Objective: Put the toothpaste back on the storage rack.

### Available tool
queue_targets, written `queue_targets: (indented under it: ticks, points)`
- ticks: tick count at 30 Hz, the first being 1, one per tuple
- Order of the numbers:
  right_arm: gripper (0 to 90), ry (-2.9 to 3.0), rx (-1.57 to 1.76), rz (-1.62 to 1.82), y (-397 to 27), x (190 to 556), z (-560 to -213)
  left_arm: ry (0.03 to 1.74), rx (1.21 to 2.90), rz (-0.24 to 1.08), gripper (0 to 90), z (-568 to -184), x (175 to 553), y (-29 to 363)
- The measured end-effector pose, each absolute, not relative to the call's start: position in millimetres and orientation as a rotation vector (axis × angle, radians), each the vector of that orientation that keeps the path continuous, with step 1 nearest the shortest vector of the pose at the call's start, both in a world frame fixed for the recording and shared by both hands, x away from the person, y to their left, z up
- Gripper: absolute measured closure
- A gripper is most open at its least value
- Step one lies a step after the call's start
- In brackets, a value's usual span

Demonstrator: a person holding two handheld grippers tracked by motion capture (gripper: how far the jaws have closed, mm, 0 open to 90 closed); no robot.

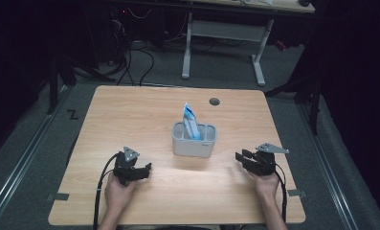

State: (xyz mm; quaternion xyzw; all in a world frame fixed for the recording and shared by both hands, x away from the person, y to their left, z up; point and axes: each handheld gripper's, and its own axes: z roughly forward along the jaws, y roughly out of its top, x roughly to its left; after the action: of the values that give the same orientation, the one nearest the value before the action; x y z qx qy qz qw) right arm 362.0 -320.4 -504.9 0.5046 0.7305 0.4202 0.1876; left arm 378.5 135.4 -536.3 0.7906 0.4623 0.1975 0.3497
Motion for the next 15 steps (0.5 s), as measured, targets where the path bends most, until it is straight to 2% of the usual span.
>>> queue_targets:
  ticks: [15]
  points:
    - [57.2,2.085,1.452,1.132,-314.8,371.9,-518.0,1.197,2.048,0.511,21.5,-536.3,378.5,135.4]
